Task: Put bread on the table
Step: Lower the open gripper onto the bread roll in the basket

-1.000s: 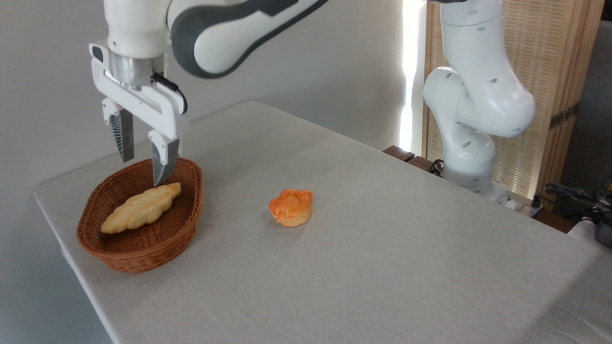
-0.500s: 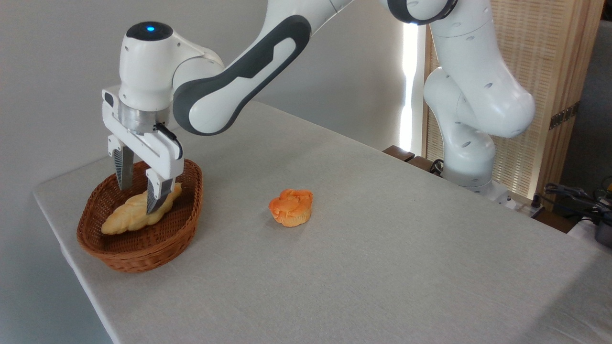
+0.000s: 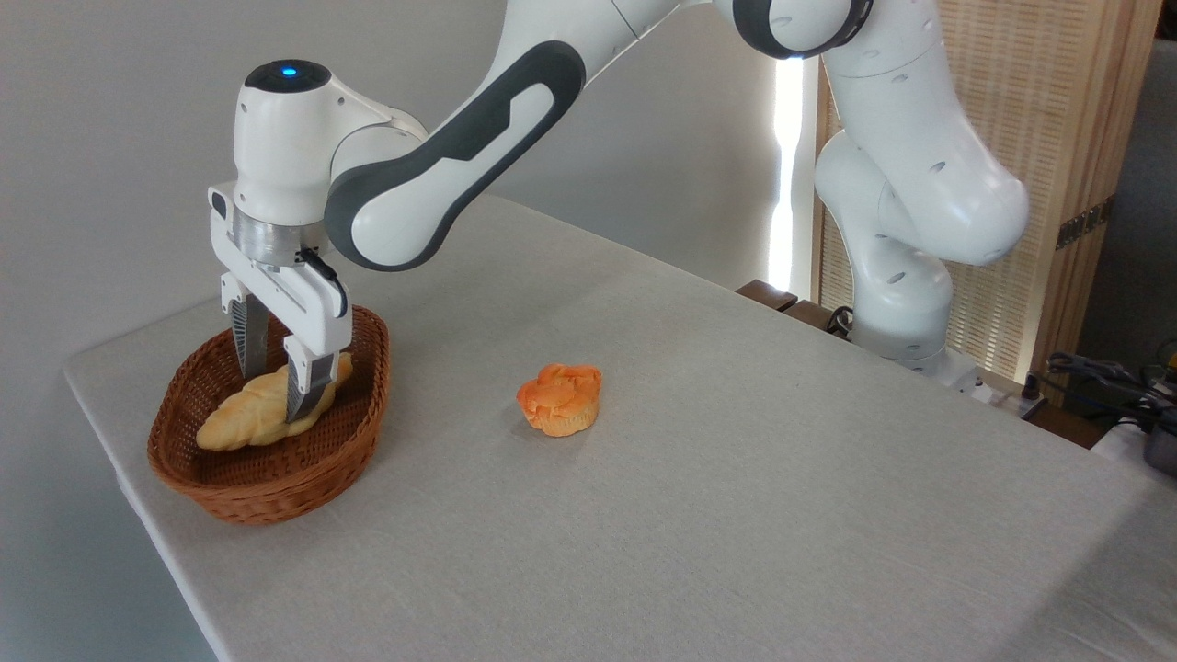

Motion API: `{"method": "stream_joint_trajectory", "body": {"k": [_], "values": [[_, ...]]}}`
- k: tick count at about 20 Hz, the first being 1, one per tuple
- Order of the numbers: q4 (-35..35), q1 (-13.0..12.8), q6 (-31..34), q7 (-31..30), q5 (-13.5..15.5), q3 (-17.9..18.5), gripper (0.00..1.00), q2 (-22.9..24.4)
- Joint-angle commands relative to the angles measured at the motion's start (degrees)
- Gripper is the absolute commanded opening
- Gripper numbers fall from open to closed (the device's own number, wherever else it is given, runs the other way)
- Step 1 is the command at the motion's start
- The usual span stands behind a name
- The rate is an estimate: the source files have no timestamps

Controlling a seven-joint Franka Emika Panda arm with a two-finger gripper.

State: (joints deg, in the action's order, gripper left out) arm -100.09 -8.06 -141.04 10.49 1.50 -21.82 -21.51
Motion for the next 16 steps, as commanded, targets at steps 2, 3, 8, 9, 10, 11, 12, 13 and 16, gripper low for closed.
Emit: {"method": "stream_joint_trajectory", "body": {"k": [2,3,8,9,10,11,12,13,16], "values": [[-0.89,0.41,-1.78,-0.03,-0.88,-0.33,0.39,-0.73],[-0.89,0.41,-1.61,0.06,-0.97,-0.33,0.3,-0.73],[-0.89,0.94,0.41,4.01,-0.88,-0.24,0.14,-0.64],[-0.89,1.29,0.5,3.93,-0.88,-0.24,0.1,-0.47],[-0.89,1.64,0.5,3.84,-0.79,-0.24,0.09,-0.38],[-0.81,1.73,0.5,3.84,-0.79,-0.24,0.08,-0.29],[-0.81,1.73,0.77,3.75,-0.79,-0.24,0.07,-0.29],[-0.81,1.99,1.55,3.84,-0.79,-0.24,0.06,-0.2],[-0.37,2.08,3.84,3.84,-0.71,-0.24,0.02,0.15]]}}
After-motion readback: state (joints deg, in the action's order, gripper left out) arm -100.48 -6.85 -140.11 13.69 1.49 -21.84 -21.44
